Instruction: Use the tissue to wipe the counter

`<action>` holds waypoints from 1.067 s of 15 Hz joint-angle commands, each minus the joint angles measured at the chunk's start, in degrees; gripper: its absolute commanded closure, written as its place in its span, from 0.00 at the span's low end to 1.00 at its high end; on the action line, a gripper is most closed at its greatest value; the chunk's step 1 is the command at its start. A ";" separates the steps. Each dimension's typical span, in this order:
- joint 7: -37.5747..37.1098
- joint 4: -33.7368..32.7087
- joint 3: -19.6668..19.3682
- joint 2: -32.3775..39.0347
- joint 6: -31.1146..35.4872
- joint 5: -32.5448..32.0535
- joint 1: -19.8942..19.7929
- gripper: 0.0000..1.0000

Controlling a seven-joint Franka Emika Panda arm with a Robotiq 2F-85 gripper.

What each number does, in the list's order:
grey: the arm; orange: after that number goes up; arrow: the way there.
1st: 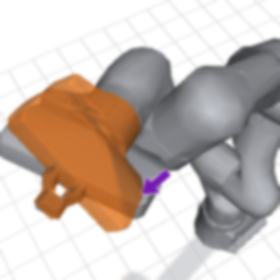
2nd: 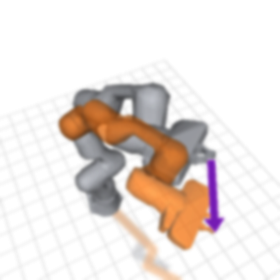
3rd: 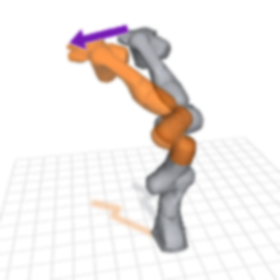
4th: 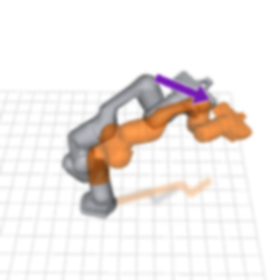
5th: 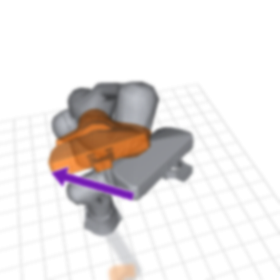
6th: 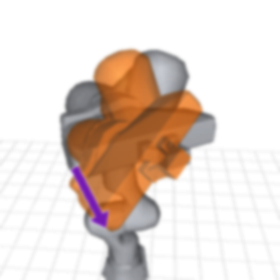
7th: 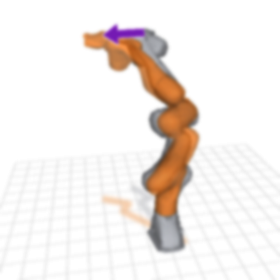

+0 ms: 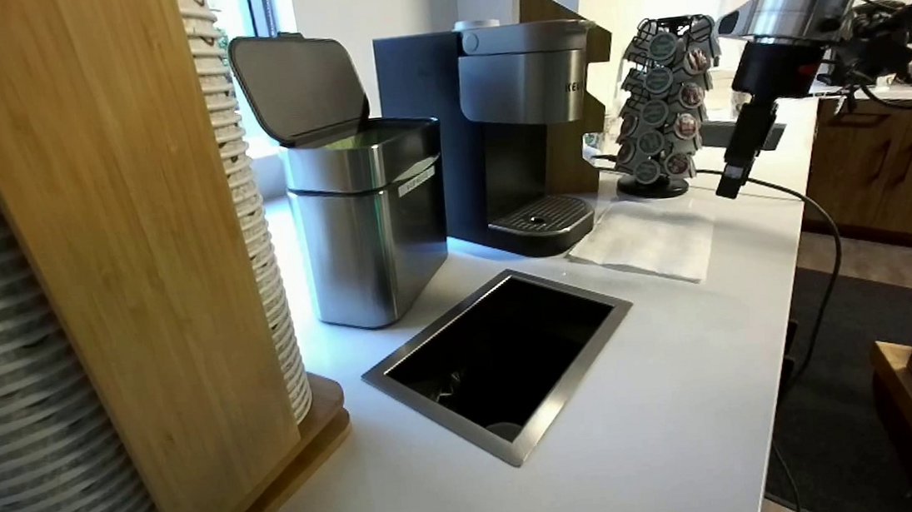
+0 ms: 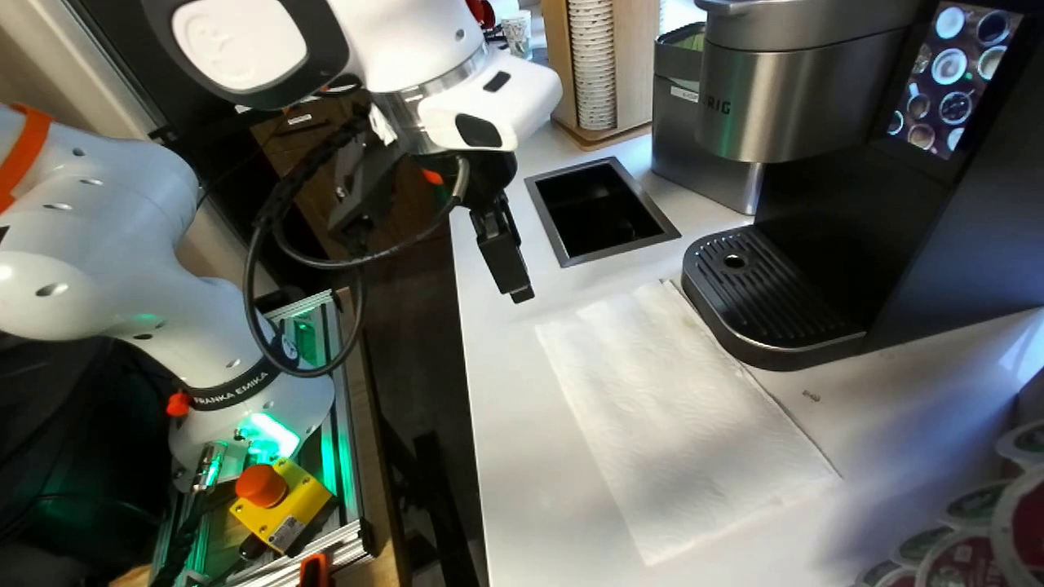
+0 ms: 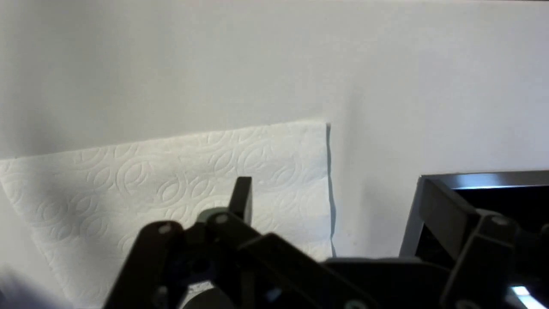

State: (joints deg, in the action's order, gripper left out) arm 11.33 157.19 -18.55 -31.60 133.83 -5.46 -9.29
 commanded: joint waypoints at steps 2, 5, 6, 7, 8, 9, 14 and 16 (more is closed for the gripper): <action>0.72 -0.58 1.38 1.57 -0.06 0.98 -1.48 0.00; -1.69 -1.62 1.65 3.62 1.48 0.80 -2.52 0.00; -4.40 -2.40 2.05 5.40 2.53 0.30 -3.91 0.00; -4.03 -3.32 0.99 7.00 3.35 1.52 -3.84 0.00; -5.28 -3.72 1.12 8.37 5.48 1.31 -4.65 0.00; -4.77 -4.64 0.51 10.13 6.95 2.23 -4.47 0.00; -3.15 -8.50 -0.79 20.82 15.54 6.61 -3.63 0.00; -2.63 -10.10 -0.71 24.41 16.63 8.95 -3.46 0.00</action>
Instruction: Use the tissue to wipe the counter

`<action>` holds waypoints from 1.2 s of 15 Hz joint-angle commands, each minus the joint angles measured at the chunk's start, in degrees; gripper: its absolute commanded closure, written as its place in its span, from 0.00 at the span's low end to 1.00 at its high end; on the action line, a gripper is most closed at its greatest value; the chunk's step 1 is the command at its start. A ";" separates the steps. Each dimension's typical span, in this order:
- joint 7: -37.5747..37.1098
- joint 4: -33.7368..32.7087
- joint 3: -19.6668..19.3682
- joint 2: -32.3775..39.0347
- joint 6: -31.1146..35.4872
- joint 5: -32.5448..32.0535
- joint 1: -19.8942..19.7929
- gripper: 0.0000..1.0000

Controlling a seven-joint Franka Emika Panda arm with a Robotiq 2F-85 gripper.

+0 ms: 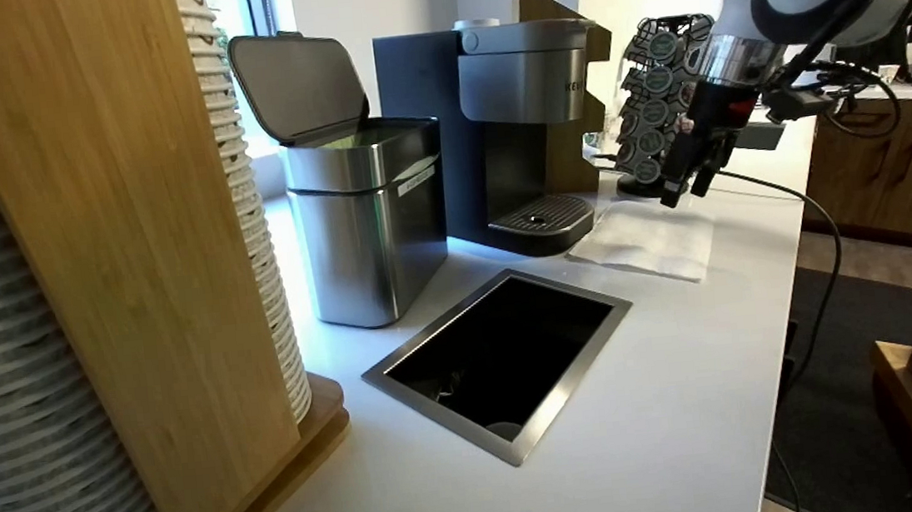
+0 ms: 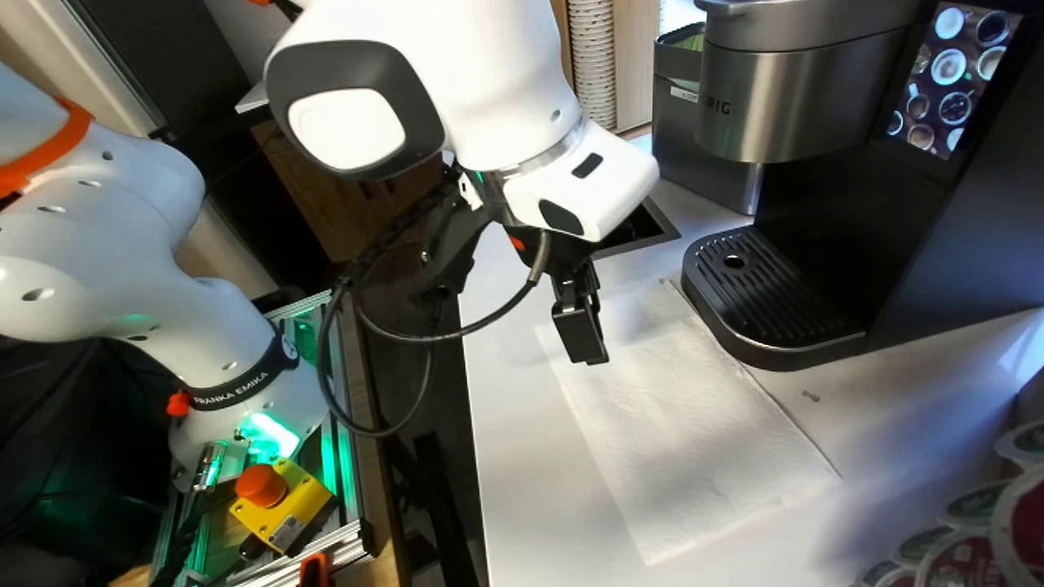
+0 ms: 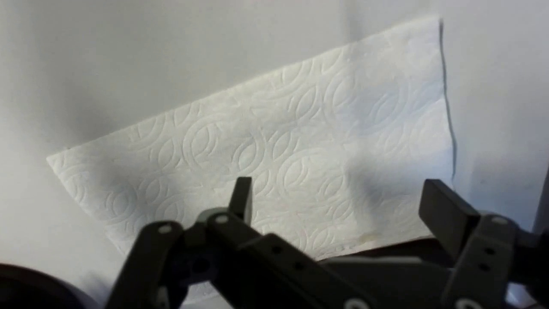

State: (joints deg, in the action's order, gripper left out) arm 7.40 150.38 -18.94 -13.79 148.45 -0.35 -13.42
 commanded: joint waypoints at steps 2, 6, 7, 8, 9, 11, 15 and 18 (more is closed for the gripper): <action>1.89 -4.48 0.08 9.24 2.19 5.89 0.60 0.00; 2.67 -5.63 1.01 12.69 2.30 8.93 0.01 0.00; 3.10 -5.67 1.17 13.38 2.45 9.91 -0.10 0.00; 3.59 -5.68 1.33 13.95 2.48 10.95 -0.18 0.00; 4.24 -5.55 1.47 14.51 2.81 12.20 -0.28 0.00; 5.46 -5.32 1.75 15.27 3.95 15.13 -0.51 0.00; 6.81 -5.34 2.33 16.90 6.05 17.35 -1.12 0.25; 8.46 -5.32 2.66 16.99 5.31 18.09 -1.52 0.49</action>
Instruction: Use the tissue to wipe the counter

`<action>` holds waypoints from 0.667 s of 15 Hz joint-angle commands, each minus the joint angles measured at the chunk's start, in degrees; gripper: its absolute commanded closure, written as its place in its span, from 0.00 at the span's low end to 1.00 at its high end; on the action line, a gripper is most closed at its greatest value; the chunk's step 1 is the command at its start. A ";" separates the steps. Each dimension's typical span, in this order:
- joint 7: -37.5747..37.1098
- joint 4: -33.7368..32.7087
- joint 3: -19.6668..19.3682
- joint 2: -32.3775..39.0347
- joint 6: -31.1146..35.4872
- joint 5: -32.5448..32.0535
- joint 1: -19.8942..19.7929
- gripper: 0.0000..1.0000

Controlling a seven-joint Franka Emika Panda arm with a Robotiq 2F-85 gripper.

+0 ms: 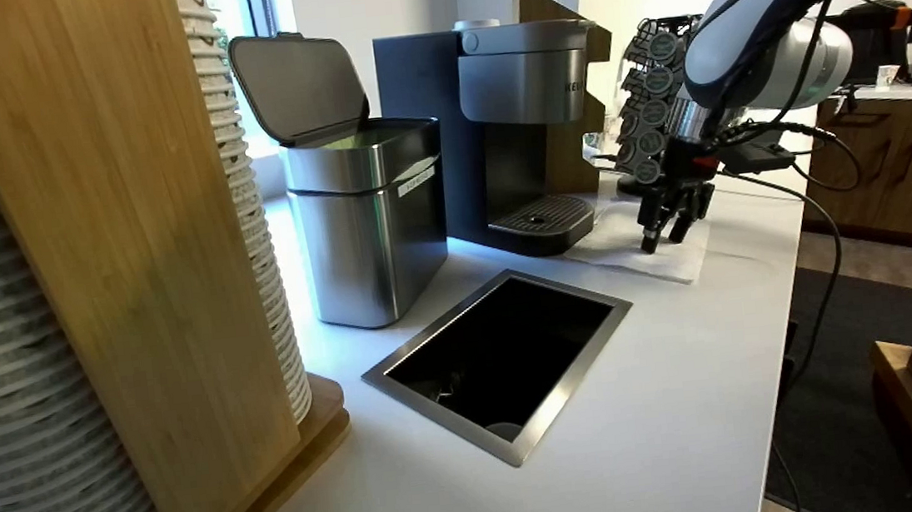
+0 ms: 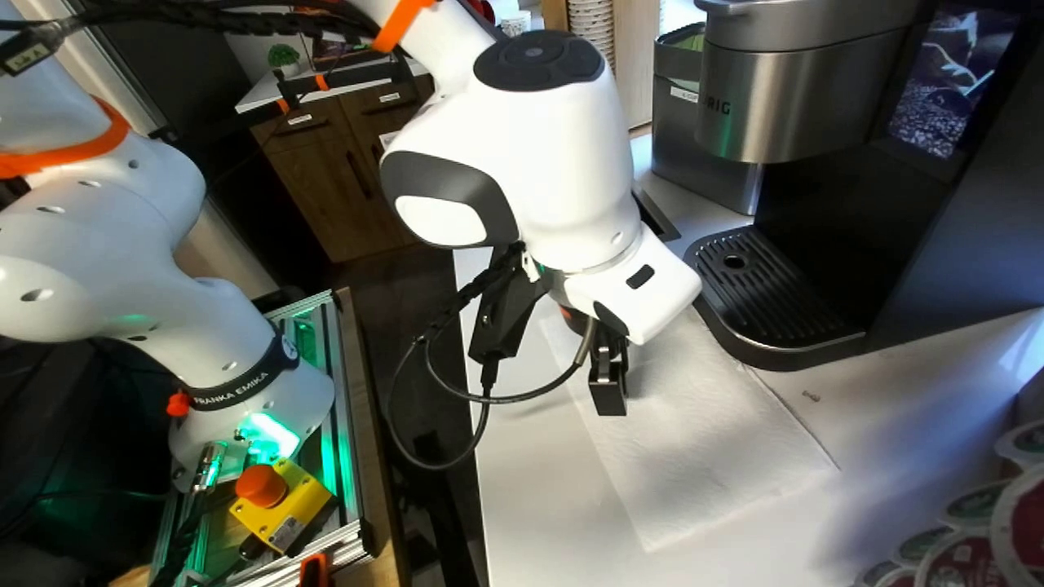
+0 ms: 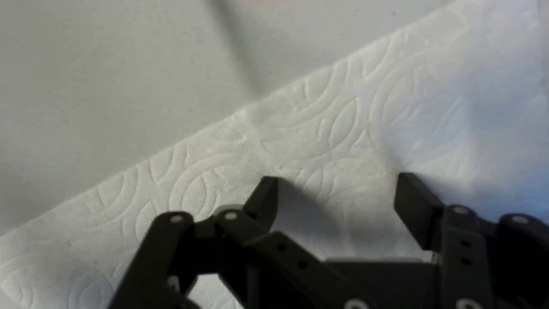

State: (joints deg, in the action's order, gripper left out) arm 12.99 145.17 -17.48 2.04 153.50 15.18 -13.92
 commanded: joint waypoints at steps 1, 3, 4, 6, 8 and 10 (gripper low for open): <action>3.36 -0.15 1.25 1.07 -0.56 2.58 -1.15 0.58; 4.10 -0.22 1.38 0.84 -2.04 2.02 -1.26 0.71; 4.38 -0.19 1.42 0.77 -2.66 1.35 -1.26 0.80; 6.69 -0.33 1.65 0.26 -5.03 2.46 -1.33 0.95; 11.55 -0.77 1.73 -1.16 -10.74 6.07 -1.66 1.00; 15.89 -1.42 1.20 -2.14 -17.20 9.80 -2.24 0.98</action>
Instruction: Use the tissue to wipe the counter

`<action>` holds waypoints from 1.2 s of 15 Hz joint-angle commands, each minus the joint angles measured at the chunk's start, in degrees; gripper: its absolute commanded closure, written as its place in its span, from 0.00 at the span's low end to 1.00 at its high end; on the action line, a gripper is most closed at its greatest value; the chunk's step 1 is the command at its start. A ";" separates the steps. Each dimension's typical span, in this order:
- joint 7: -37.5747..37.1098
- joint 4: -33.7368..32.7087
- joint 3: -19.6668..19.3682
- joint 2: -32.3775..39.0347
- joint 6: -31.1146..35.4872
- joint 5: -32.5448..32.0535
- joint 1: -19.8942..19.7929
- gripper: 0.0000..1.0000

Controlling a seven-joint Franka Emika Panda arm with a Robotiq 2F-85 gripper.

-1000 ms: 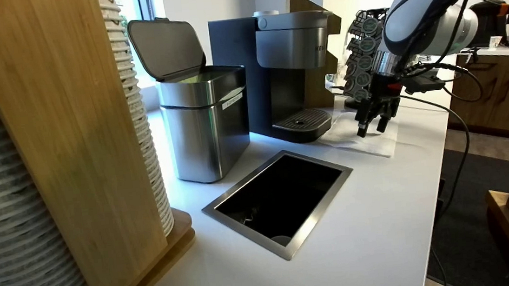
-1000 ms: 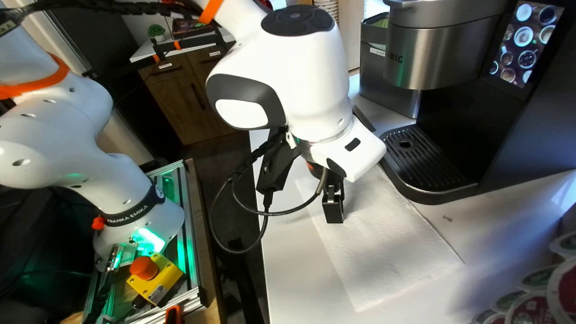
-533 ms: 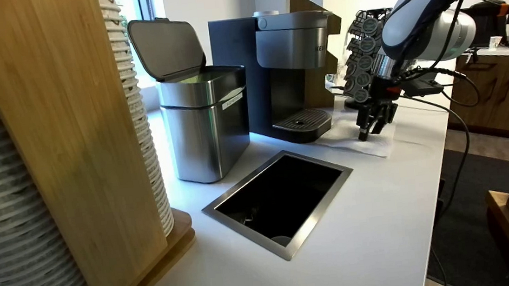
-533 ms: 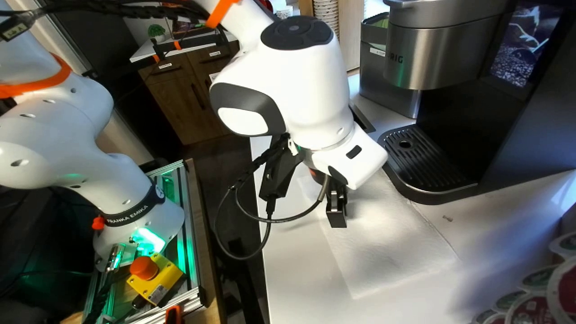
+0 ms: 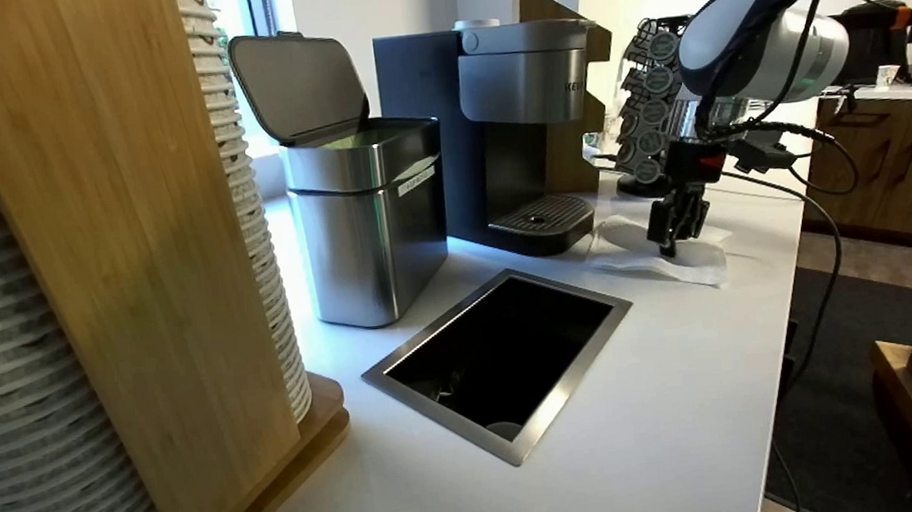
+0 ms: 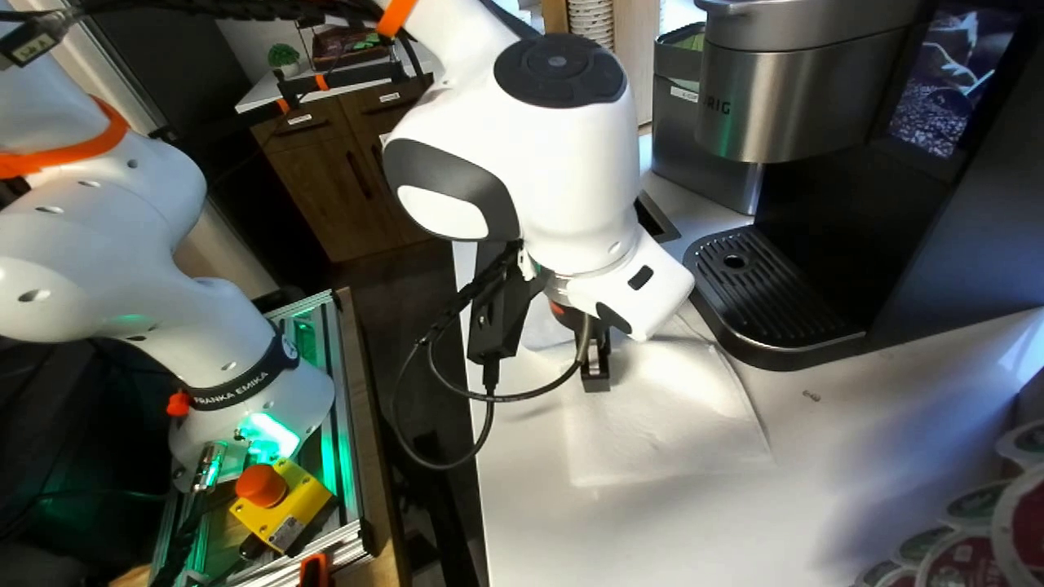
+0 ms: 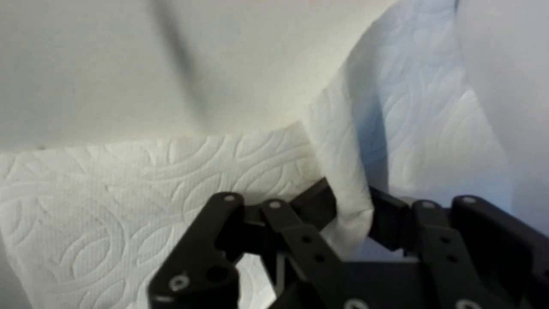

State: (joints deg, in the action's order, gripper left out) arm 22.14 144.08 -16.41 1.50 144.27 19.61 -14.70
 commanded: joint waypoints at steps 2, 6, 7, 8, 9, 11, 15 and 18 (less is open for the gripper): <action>9.31 -0.67 -0.56 -2.38 -12.81 6.85 -2.07 1.00; 17.32 -0.51 -2.12 -5.86 -18.52 10.71 -2.94 1.00; 18.95 -0.53 -2.60 -6.82 -20.26 11.73 -2.97 1.00; 20.32 -0.55 -3.07 -7.68 -21.90 12.33 -2.96 1.00; 22.01 -0.48 -3.49 -8.67 -23.89 13.23 -2.84 1.00; 24.67 -0.59 -4.37 -10.43 -28.28 14.51 -2.63 1.00; 28.69 -1.60 -6.05 -12.08 -36.12 16.51 -2.79 1.00; 31.30 -2.51 -7.42 -12.07 -40.39 17.27 -3.24 1.00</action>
State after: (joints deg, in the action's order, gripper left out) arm 50.33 142.20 -22.39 -10.24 107.91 35.23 -17.42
